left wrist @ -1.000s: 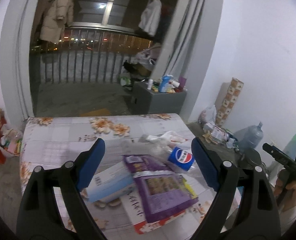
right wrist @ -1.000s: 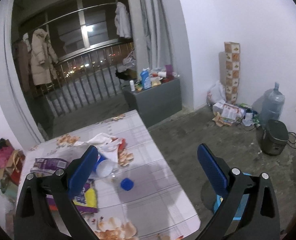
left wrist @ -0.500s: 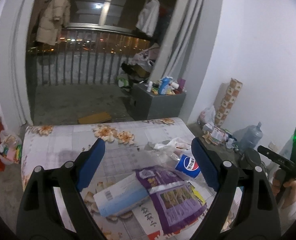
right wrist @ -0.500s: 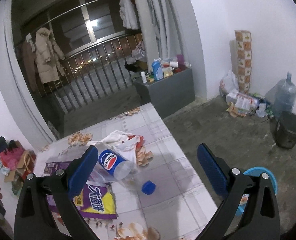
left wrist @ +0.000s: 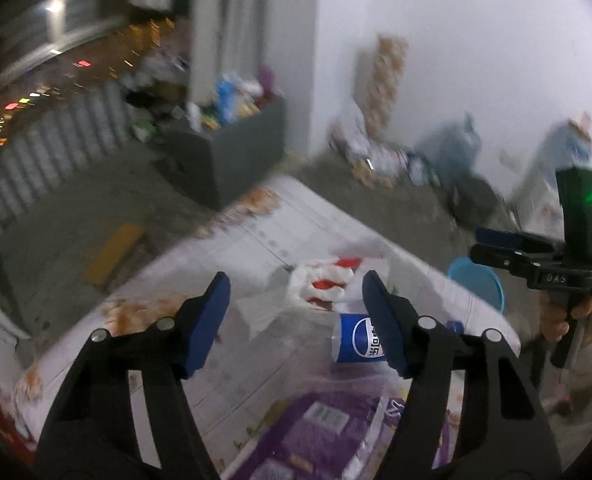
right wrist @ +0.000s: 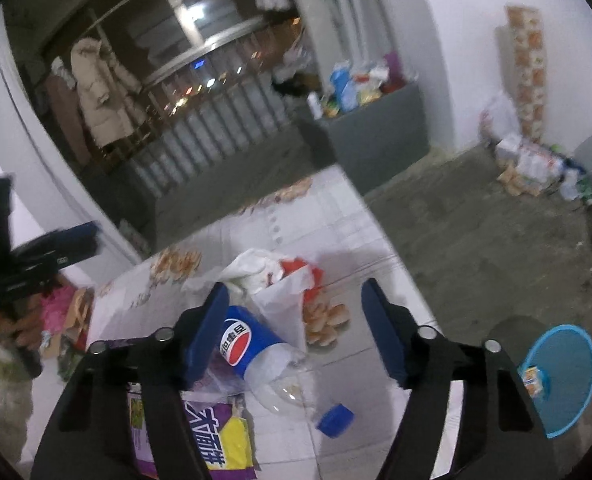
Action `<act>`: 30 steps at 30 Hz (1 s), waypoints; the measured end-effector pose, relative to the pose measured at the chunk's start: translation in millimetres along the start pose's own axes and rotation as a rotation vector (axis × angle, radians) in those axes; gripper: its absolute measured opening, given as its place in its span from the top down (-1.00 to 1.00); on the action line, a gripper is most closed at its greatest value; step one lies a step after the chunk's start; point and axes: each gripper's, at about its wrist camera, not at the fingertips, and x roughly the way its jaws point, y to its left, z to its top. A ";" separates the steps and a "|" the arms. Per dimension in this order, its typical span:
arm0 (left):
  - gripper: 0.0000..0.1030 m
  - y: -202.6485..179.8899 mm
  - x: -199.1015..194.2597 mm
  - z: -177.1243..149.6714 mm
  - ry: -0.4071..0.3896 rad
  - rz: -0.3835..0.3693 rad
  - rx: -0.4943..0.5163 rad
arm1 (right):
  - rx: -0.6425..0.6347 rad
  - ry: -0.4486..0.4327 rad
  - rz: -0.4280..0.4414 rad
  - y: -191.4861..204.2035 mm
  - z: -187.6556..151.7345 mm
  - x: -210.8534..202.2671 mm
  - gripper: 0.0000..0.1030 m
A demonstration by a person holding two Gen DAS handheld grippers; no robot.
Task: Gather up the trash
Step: 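Grasp the white tissues with the left gripper while right gripper grasps tissues too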
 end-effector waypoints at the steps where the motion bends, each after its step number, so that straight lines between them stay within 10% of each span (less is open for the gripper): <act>1: -0.14 -0.3 19.9 5.3 0.040 -0.015 0.008 | 0.004 0.027 0.019 -1.2 1.5 11.5 -0.18; 14: 0.26 11.0 189.1 11.2 0.399 0.023 0.037 | 0.042 0.224 0.059 -17.5 7.0 120.2 0.14; 22: 0.81 15.7 213.5 4.2 0.443 0.033 0.048 | 0.053 0.263 0.082 -20.7 4.0 132.9 0.72; 30: 0.95 10.9 204.9 7.7 0.411 0.034 0.058 | 0.060 0.249 0.106 -20.5 5.5 122.7 0.81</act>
